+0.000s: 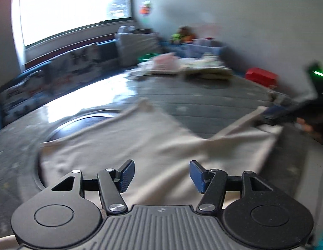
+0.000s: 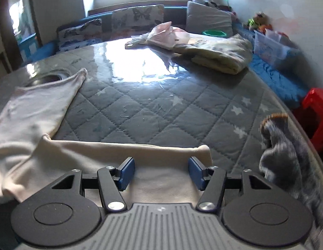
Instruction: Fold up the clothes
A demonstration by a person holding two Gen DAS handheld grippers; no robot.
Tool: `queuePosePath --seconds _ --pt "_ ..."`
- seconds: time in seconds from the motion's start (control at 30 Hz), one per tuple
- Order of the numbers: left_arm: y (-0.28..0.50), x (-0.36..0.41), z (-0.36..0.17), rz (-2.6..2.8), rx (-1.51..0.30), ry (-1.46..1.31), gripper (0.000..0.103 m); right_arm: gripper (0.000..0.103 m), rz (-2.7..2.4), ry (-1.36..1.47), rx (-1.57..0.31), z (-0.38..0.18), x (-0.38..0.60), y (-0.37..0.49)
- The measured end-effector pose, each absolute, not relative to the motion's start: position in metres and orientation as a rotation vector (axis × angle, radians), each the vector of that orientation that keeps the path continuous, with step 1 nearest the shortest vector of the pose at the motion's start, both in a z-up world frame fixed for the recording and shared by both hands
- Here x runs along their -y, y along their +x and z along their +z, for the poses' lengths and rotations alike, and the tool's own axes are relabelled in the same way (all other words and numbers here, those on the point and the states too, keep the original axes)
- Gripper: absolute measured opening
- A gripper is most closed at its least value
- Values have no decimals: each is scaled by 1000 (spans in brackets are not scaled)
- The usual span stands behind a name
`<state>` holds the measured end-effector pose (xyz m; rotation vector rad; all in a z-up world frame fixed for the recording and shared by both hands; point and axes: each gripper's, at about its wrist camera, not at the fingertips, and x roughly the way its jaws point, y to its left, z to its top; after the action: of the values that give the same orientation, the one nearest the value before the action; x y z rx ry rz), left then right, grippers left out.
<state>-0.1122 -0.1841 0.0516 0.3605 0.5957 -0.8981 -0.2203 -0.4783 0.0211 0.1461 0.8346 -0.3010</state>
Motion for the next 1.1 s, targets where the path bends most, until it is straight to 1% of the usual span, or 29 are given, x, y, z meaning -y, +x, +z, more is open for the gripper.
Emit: queuePosePath --seconds 0.17,0.37,0.47,0.5,0.73,0.9,0.93,0.97,1.1 --pt "-137 199 37 -1005 -603 399 62 59 -300 102 -824 19 479 -208" --pt "-152 203 18 -1079 -653 431 61 60 -303 78 -817 20 484 -193" --pt "-158 202 7 -1105 -693 450 61 62 -312 66 -811 19 488 -187" --pt "-162 201 5 -1105 -680 461 61 64 -317 63 -808 19 489 -185" --pt "-172 191 9 -1158 -697 414 63 67 -346 80 -780 15 499 -176" --pt "-160 165 30 -1075 -661 315 63 67 -343 56 -791 17 497 -176" --pt "-155 159 34 -1044 -645 302 65 67 -340 50 -792 18 496 -176" --pt "-151 152 34 -1014 -647 296 68 67 -337 43 -793 19 495 -177" --pt "-134 130 27 -929 -707 290 68 67 -326 19 -791 22 489 -179"
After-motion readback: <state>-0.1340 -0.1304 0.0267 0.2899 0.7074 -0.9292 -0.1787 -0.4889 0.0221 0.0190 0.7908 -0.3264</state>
